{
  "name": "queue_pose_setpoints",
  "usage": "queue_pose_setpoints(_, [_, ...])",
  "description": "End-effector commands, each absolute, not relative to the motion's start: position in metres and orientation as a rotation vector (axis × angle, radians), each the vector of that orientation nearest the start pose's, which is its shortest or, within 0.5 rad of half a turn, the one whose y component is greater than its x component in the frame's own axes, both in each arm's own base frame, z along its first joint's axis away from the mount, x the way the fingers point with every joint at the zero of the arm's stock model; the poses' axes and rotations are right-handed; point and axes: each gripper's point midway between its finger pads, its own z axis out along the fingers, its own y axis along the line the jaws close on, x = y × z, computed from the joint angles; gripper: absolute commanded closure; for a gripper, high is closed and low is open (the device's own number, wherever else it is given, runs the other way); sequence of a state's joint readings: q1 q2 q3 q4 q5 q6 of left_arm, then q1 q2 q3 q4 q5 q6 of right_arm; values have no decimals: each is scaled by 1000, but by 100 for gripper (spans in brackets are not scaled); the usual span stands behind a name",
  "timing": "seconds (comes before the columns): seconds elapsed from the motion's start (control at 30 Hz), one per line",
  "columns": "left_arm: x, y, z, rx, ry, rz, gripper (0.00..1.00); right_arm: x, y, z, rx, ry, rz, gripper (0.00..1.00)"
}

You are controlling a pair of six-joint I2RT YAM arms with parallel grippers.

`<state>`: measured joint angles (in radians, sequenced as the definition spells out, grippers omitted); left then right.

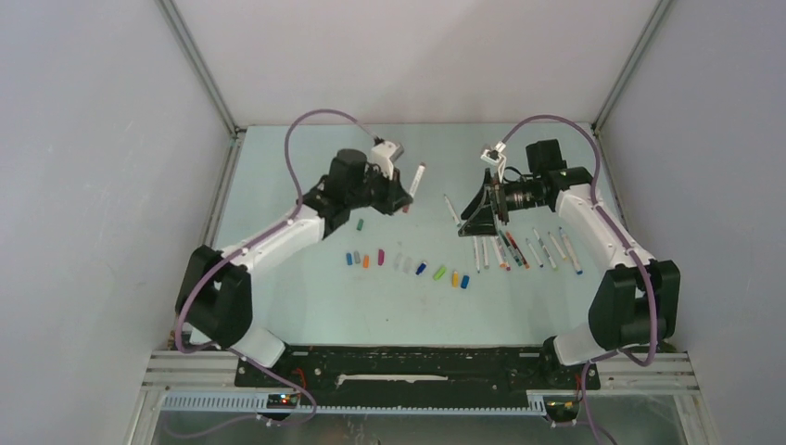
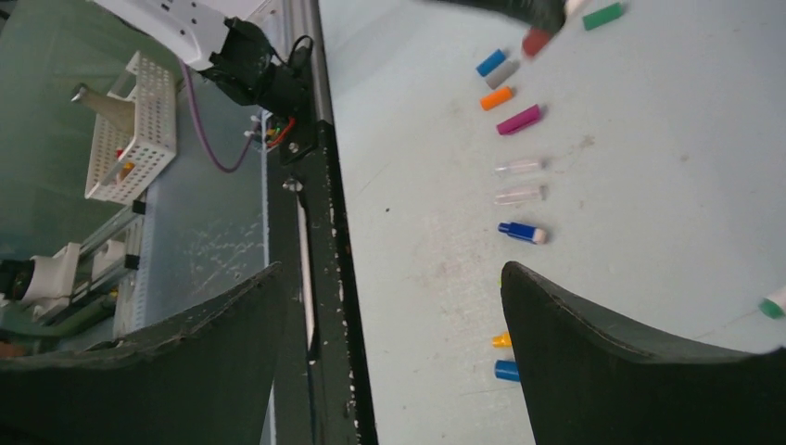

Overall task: Open the pen caps
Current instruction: Pick up the pen from the center of the board.

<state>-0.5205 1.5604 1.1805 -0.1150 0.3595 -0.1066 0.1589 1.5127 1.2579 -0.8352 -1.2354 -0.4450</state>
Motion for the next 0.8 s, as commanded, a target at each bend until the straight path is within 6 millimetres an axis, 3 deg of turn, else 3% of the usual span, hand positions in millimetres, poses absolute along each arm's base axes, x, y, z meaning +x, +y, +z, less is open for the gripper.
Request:
queue_pose_setpoints(0.0, [318, -332, 248, 519, 1731, -1119, 100, 260, 211, 251, -927, 1803, 1524, 15])
queue_pose_setpoints(0.13, [291, -350, 251, 418, 1678, -1239, 100, 275, 214, 247, -781, 1852, 1518, 14])
queue_pose_setpoints(0.23, [281, -358, 249, 379, 1662, -1272, 100, 281, 215, 243, -694, 1876, 1524, 13])
queue_pose_setpoints(0.77, [256, -391, 241, 379, 1668, -1395, 100, 285, 214, 248, -661, 1815, 1514, 16])
